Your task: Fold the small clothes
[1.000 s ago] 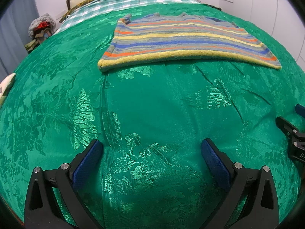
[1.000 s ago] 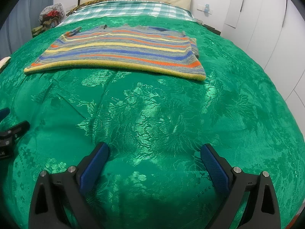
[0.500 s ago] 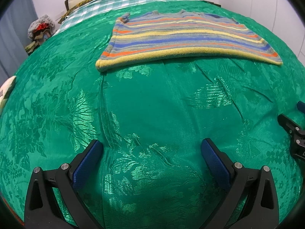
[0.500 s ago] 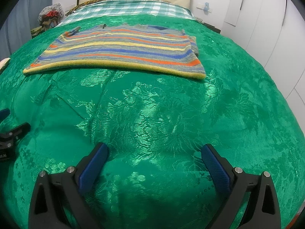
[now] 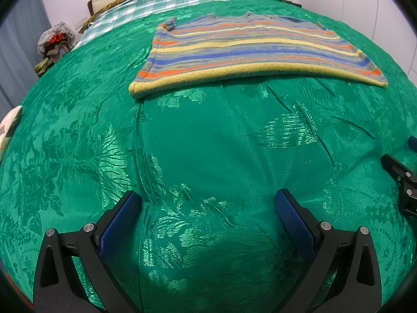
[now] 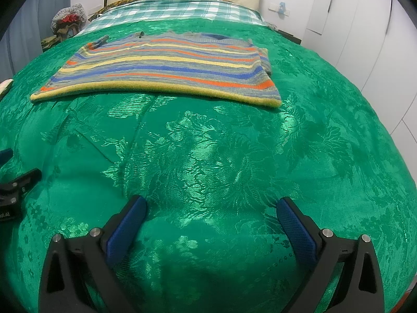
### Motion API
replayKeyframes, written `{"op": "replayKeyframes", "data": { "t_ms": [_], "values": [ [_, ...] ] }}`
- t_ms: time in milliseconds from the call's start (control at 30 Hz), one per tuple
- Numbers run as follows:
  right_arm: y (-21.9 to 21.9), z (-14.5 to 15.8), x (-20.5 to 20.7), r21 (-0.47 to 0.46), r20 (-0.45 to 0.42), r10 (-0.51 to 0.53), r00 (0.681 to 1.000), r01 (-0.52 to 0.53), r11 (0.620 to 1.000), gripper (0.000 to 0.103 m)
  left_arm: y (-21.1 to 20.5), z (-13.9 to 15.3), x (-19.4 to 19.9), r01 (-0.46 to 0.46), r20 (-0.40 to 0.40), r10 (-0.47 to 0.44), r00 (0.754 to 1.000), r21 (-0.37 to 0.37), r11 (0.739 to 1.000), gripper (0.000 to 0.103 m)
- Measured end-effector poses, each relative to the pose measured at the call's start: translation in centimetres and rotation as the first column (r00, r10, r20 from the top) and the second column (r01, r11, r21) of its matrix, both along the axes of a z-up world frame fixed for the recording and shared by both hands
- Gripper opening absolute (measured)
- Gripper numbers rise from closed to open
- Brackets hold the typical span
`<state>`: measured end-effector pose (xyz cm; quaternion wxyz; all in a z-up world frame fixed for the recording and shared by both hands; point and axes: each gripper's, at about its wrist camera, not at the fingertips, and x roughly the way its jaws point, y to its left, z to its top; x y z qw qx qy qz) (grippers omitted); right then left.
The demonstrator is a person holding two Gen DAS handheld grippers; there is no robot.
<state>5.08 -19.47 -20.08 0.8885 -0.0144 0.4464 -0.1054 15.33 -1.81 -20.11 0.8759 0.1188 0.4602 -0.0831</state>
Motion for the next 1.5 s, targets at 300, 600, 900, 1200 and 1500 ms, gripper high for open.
{"op": "replayKeyframes", "data": {
  "t_ms": [300,600,900,1200,1500],
  "values": [
    [-0.03,-0.02,-0.03,0.0,0.002,-0.002,1.0,0.002,1.0,0.1,-0.03,-0.09,-0.17,0.0,0.012,0.0,1.0,0.001,1.0,0.102],
    [-0.03,-0.03,-0.02,-0.001,0.001,-0.003,1.0,0.003,1.0,0.101,-0.08,-0.09,-0.2,0.0,0.012,0.0,1.0,0.002,1.0,0.102],
    [-0.09,-0.04,-0.02,-0.002,0.0,-0.004,1.0,0.004,1.0,0.101,-0.08,-0.08,-0.18,0.0,0.013,0.0,1.0,0.002,1.0,0.102],
    [-0.08,-0.05,-0.01,-0.002,0.0,-0.004,1.0,0.004,1.0,0.101,-0.07,-0.07,-0.18,0.0,0.013,0.0,1.0,0.002,1.0,0.102],
    [-0.05,-0.05,-0.02,-0.002,0.0,-0.004,1.0,0.004,1.0,0.101,-0.09,-0.07,-0.15,0.0,0.012,0.0,1.0,0.002,1.0,0.102]
  ]
}}
